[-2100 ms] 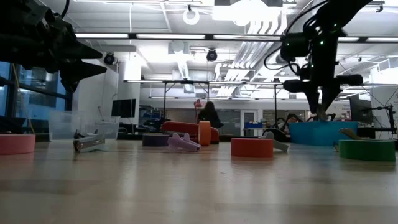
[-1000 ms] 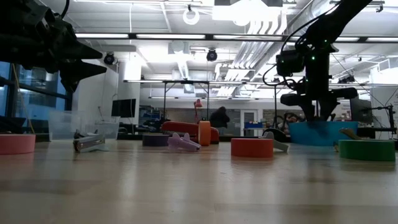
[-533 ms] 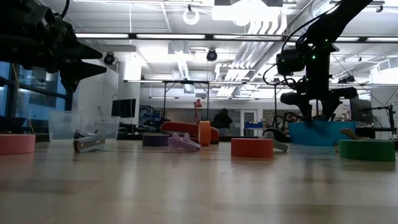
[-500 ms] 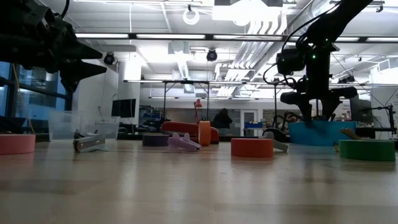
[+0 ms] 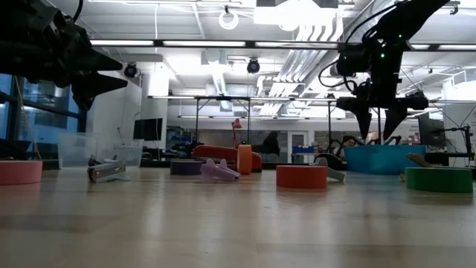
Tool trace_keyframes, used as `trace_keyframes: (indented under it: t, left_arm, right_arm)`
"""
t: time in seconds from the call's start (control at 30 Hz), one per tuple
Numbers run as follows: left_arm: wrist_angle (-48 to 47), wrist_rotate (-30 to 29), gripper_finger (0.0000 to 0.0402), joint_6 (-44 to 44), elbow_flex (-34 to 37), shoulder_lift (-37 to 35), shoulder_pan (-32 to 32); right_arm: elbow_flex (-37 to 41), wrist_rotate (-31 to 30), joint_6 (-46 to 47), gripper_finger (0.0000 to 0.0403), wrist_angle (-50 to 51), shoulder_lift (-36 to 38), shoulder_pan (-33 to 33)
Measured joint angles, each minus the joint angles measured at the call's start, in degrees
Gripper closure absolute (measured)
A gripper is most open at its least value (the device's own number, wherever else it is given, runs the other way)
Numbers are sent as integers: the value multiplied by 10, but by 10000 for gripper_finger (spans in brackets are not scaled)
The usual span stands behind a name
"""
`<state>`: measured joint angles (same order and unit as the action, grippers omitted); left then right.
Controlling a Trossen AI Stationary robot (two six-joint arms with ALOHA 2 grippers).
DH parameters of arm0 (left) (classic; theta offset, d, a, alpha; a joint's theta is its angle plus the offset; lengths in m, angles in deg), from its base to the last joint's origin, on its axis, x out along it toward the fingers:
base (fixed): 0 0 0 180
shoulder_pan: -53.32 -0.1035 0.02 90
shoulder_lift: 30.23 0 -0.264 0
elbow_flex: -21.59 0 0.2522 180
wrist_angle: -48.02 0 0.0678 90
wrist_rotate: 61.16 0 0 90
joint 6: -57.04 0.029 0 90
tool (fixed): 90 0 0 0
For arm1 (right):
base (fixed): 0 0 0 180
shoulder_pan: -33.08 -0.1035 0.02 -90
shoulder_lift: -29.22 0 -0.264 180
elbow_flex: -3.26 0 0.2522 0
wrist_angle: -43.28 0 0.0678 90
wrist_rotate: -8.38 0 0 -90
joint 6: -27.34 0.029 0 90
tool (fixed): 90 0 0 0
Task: Pick and place Stapler, Stapler remover, tape
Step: Put the white staple remover into the blue bin
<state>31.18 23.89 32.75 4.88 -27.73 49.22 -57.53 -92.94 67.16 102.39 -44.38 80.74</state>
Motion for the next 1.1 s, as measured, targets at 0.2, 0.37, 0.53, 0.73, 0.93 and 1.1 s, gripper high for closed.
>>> trace_keyframes:
  t: [0.2,0.37,0.53,0.73,0.93,1.1]
  left_arm:
    - [0,0,207,0,0,0,0]
    - [0,0,207,0,0,0,0]
    - [0,0,207,0,0,0,0]
    - [0,0,207,0,0,0,0]
    - [0,0,207,0,0,0,0]
    - [0,0,207,0,0,0,0]
  right_arm:
    - [0,104,-41,162,14,24,-56]
    - [0,151,-51,162,55,36,-132]
    - [0,166,10,162,127,36,-202]
    - [0,180,23,162,150,36,-269]
    - [1,160,-25,162,201,36,-330]
    - [27,156,-48,162,180,36,-370]
